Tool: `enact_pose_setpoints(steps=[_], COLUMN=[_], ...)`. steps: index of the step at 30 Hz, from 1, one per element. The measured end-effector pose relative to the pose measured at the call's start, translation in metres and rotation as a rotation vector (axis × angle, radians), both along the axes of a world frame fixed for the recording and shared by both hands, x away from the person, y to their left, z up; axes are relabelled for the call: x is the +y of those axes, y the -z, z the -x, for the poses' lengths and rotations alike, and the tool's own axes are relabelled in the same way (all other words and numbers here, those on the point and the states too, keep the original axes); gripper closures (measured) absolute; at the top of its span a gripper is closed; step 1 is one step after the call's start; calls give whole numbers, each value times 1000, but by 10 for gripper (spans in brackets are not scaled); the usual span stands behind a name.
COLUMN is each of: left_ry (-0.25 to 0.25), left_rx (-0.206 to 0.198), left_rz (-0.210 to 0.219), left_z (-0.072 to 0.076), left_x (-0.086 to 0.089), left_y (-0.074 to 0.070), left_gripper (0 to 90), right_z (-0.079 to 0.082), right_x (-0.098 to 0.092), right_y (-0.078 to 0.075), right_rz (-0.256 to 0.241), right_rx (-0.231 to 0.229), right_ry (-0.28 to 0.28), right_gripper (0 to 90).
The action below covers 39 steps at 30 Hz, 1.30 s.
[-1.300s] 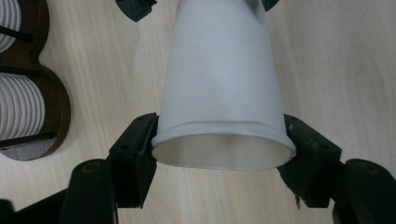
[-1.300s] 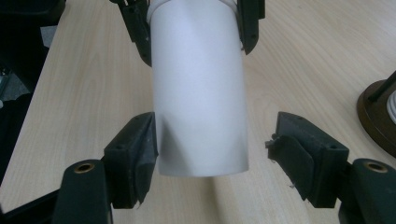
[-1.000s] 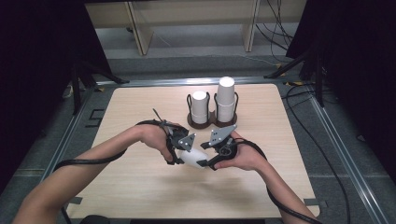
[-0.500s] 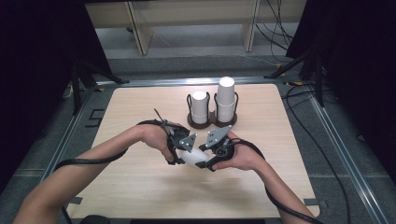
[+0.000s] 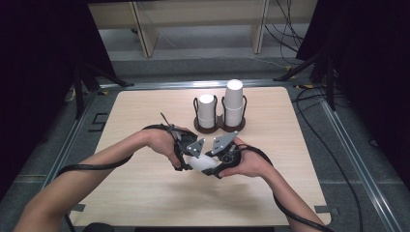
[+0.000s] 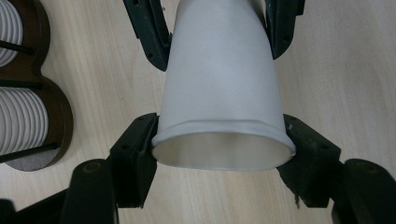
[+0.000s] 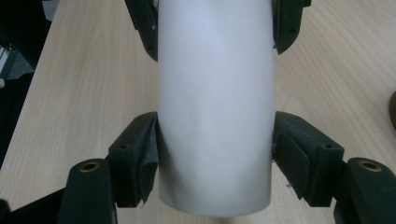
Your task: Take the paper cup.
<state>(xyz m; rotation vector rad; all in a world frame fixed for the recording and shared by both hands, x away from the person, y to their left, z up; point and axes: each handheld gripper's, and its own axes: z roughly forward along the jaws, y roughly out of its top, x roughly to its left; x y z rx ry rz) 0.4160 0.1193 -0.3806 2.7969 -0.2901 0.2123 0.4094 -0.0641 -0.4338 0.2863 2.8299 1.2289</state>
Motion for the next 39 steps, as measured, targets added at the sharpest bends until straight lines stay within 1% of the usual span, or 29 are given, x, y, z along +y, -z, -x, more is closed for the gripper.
enact_pose_setpoints(steps=[1,2,3,9,11,12,13,14,15,17,18,19,20,21,22,24,25,26,27,28,29,31,33,34,35,36,37,38,39], left_ry=[0,20,-1,4,2,0,10,17,20,12,5,-11,-11,-42,-42,-77,-100,-100,-139,-139,-169,-216,-282,-314,-364,-416,-416,-452,-498], left_rx=[1,-12,2,-1,9,14,10,3,-7,-17,-24,-28,-28,-21,-21,-37,-46,-46,-67,-67,-78,-95,-98,-102,-114,-107,-107,-107,-103], left_rz=[1,-22,4,7,22,31,46,64,93,142,182,237,237,303,303,394,426,426,485,485,518,560,629,652,699,747,747,774,813], left_z=[0,-1,1,1,1,0,0,-1,-2,-4,-6,-9,-9,-11,-11,-12,-12,-12,-11,-11,-9,-7,-1,2,5,8,8,11,13], left_x=[0,-1,-1,-1,-1,0,2,2,5,9,13,18,18,25,25,36,39,39,46,46,50,56,63,66,72,74,74,77,80], left_y=[0,-1,0,-1,-1,-1,-1,-1,-1,0,1,1,1,2,2,3,4,4,8,8,10,17,29,34,41,46,46,50,55], left_gripper=[340,340,340,341,331,331,290,290,223,196,178,144,145,143,143,143,143,143,143,142,142,142,138,139,139,139,140,140,141], right_z=[-1,-3,-2,-2,-2,1,0,0,2,2,4,6,6,8,8,11,11,11,13,13,14,15,16,18,18,19,19,20,21], right_x=[1,1,1,2,2,1,1,1,-2,-3,-5,-8,-8,-13,-13,-20,-23,-26,-28,-28,-31,-36,-39,-44,-45,-47,-47,-48,-50], right_y=[0,1,1,4,5,6,6,6,5,5,5,4,4,4,4,4,4,4,5,5,6,9,13,18,19,21,21,23,24], right_rz=[-1,1,5,1,-1,1,-14,-14,-18,-25,-37,-64,-64,-87,-87,-137,-155,-175,-200,-200,-221,-258,-309,-355,-368,-387,-387,-404,-411], right_rx=[-15,-36,-37,-42,-45,-11,-50,-50,-86,-94,-89,-117,-117,-149,-149,-165,-195,-198,-185,-185,-207,-218,-239,-235,-255,-256,-256,-242,-254], right_ry=[-18,-27,-26,-23,-29,-16,-27,-27,-18,-16,-6,7,7,22,22,72,86,102,128,128,144,183,234,301,308,339,339,360,389], right_gripper=[339,341,345,360,364,364,362,362,361,361,361,361,361,360,360,360,359,359,359,359,359,359,358,357,356,356,356,356,355])
